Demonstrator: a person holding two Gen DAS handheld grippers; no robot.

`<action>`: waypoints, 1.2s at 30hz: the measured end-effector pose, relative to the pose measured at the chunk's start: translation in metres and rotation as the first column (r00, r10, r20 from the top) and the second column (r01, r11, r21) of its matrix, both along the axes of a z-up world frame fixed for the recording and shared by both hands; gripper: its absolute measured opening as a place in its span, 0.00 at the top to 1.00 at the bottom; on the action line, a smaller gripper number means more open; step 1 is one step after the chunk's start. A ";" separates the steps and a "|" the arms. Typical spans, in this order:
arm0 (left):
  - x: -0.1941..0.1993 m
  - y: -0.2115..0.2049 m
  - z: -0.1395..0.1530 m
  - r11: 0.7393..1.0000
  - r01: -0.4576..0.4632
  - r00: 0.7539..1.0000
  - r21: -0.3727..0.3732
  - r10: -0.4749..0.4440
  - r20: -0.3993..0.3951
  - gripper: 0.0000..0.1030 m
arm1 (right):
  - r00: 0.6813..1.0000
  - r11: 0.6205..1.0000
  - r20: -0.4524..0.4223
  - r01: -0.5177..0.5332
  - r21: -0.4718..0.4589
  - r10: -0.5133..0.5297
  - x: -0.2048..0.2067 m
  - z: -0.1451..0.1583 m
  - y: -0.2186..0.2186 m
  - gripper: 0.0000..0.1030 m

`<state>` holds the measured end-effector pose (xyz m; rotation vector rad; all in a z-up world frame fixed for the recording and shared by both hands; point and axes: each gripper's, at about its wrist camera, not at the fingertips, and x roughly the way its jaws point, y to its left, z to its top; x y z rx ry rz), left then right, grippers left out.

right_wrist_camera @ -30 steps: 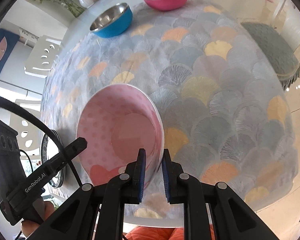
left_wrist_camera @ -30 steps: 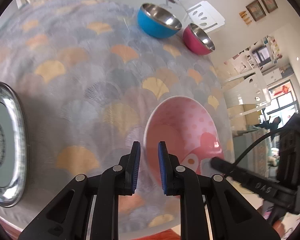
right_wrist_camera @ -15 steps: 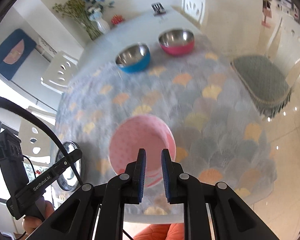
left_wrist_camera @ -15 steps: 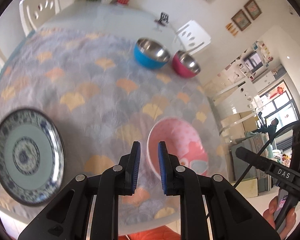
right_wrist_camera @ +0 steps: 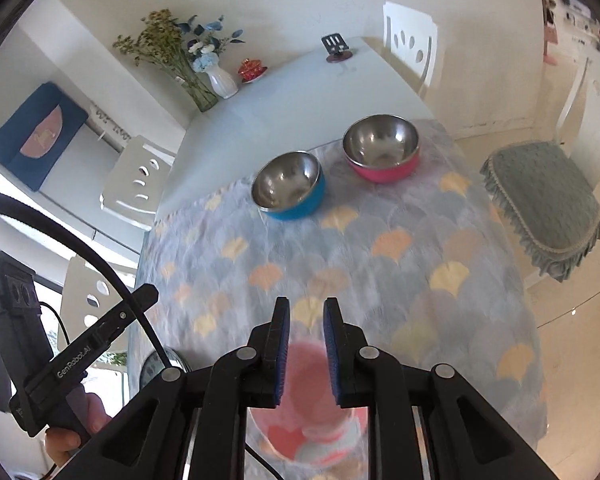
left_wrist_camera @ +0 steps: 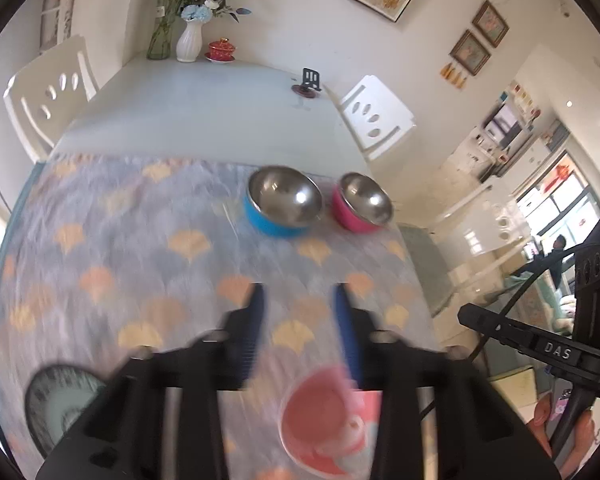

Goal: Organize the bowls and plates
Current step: 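Lower the pink bowl onto the cloth and open the left gripper, then move the left gripper to the blue steel bowl and grasp its rim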

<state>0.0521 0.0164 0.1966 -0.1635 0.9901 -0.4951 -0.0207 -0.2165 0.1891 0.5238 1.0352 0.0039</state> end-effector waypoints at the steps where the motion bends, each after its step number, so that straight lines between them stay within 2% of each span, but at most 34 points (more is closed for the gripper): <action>1: 0.011 -0.005 -0.002 1.000 0.004 1.000 0.014 -0.003 -0.007 0.42 | 1.000 1.000 -0.007 -0.002 0.010 0.002 0.010 -0.002 -0.003 0.68; 2: 0.023 -0.008 -0.004 1.000 0.006 1.000 0.028 -0.006 -0.011 0.39 | 1.000 1.000 -0.015 -0.006 0.021 0.006 0.021 -0.006 -0.007 0.61; 3: 0.034 -0.012 -0.008 0.999 0.004 1.000 0.049 -0.003 -0.015 0.39 | 1.000 1.000 -0.024 -0.008 0.028 0.009 0.034 -0.010 -0.012 0.50; 6: 0.077 -0.032 -0.022 0.991 0.081 0.996 0.109 -0.075 -0.056 0.39 | 0.999 1.000 -0.041 -0.011 0.020 0.012 0.064 -0.020 -0.020 0.50; 8: 0.107 -0.050 -0.030 0.967 0.178 0.983 0.185 -0.167 -0.075 0.39 | 0.998 1.000 -0.061 -0.023 0.013 0.024 0.087 -0.031 -0.024 0.50; 10: 0.135 -0.067 -0.042 0.927 0.264 0.964 0.265 -0.246 -0.100 0.39 | 0.995 0.999 -0.095 -0.037 0.014 0.038 0.113 -0.048 -0.027 0.50; 12: 0.154 -0.073 -0.057 0.913 0.288 0.957 0.288 -0.262 -0.127 0.39 | 0.991 0.998 -0.119 -0.055 0.020 0.057 0.134 -0.065 -0.027 0.50; 13: 0.164 -0.073 -0.068 0.921 0.284 0.956 0.268 -0.252 -0.149 0.41 | 0.989 0.998 -0.129 -0.067 0.020 0.069 0.147 -0.075 -0.028 0.50; 16: 0.183 -0.064 -0.100 0.969 0.204 0.964 0.141 -0.175 -0.198 0.41 | 0.985 0.995 -0.144 -0.096 0.006 0.096 0.173 -0.095 -0.030 0.50; 18: 0.186 -0.062 -0.121 0.982 0.163 0.968 0.095 -0.141 -0.208 0.45 | 0.983 0.994 -0.152 -0.105 0.013 0.106 0.187 -0.106 -0.031 0.50; 22: 0.192 -0.066 -0.149 0.990 0.114 0.966 0.078 -0.092 -0.244 0.65 | 0.977 0.992 -0.174 -0.125 0.018 0.127 0.209 -0.127 -0.031 0.50; 27: 0.197 -0.052 -0.158 1.000 0.015 0.967 -0.006 -0.016 -0.255 0.66 | 0.973 0.987 -0.172 -0.158 -0.011 0.153 0.221 -0.144 -0.030 0.50; 32: 0.200 -0.050 -0.163 1.000 0.004 0.963 -0.025 -0.011 -0.268 0.71 | 0.969 0.987 -0.185 -0.162 0.014 0.161 0.229 -0.161 -0.030 0.50; 36: 0.204 -0.057 -0.164 1.000 0.017 0.964 -0.021 -0.022 -0.263 0.77 | 0.970 0.987 -0.185 -0.158 0.020 0.159 0.231 -0.167 -0.029 0.60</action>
